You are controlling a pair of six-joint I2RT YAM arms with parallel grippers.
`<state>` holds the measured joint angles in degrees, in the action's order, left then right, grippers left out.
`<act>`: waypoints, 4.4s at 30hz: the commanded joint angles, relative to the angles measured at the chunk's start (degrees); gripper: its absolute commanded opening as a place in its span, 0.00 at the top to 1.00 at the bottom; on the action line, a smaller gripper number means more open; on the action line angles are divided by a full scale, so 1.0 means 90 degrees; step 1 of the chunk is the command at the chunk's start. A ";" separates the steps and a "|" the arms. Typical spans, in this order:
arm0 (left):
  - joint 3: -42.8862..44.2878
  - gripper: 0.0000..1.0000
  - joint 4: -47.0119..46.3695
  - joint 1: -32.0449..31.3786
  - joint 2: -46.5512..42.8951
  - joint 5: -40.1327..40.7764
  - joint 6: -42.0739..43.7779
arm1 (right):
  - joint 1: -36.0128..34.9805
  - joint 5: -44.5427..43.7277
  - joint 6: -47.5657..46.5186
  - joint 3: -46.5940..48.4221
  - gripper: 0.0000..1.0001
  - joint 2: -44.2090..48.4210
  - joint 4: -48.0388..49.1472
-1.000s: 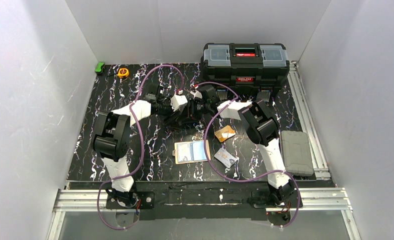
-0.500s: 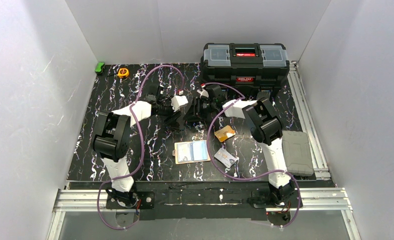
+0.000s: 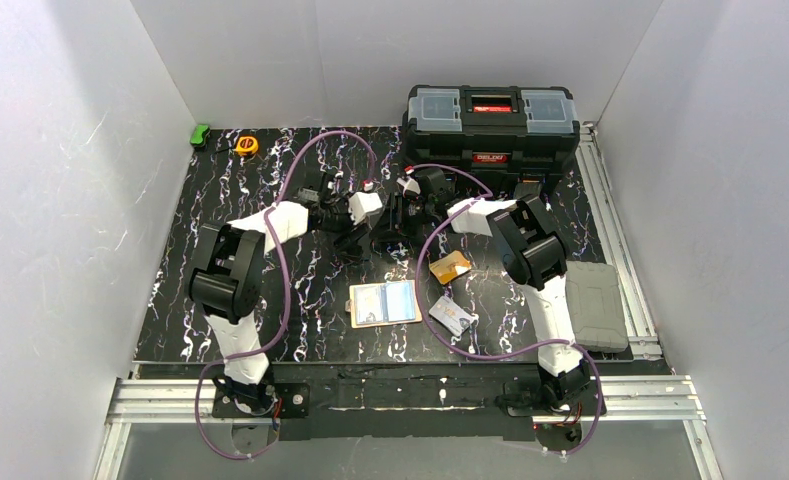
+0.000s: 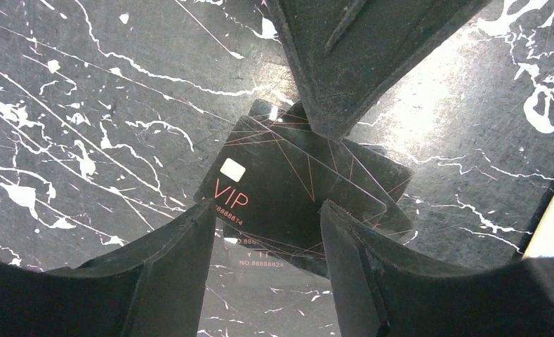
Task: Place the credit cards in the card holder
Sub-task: Pick up the credit card from the center of the board.
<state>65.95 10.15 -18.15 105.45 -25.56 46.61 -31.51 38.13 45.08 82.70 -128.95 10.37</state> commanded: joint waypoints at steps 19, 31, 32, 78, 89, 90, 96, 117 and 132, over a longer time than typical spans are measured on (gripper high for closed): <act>0.0385 0.44 0.0449 0.0468 0.0169 0.0223 0.0207 | -0.0147 -0.0070 0.0313 0.0262 0.73 -0.0282 0.0202; 0.0464 0.44 0.0337 0.0272 0.0331 0.0195 0.0238 | -0.0181 -0.0152 0.0209 0.0404 0.74 -0.0420 -0.0039; 0.0465 0.44 0.0332 0.0251 0.0337 0.0191 0.0241 | -0.0181 -0.0134 0.0206 0.0388 0.74 -0.0419 -0.0040; 0.0581 0.45 0.0444 -0.0435 0.0499 -0.0016 0.0016 | 0.0051 0.0419 0.1503 -0.1027 0.62 -0.0226 0.2194; 0.0633 0.44 0.0665 -0.0507 0.0507 -0.0071 0.0189 | 0.0044 0.0418 0.1449 -0.1029 0.73 -0.0135 0.2279; 0.0624 0.44 0.0678 -0.0506 0.0518 -0.0073 0.0211 | 0.0044 0.0459 0.1476 -0.1043 0.77 -0.0112 0.2365; 0.0556 0.44 0.0688 -0.0513 0.0529 -0.0046 0.0291 | 0.0044 0.0676 0.1700 -0.1152 0.90 -0.0053 0.2911; 0.2401 0.18 0.3187 0.0795 0.0529 -0.1718 -0.0423 | 0.0112 0.1002 0.1400 -0.1427 0.99 0.0542 0.3321; 0.3095 0.08 0.4241 0.1065 0.1286 -0.2752 0.0207 | -0.0008 0.0916 0.0530 -0.1317 0.99 0.0883 0.2879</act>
<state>92.12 44.07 -9.85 117.25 -46.30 46.74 -31.16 45.80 52.56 69.01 -124.44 35.38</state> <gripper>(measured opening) 0.931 0.029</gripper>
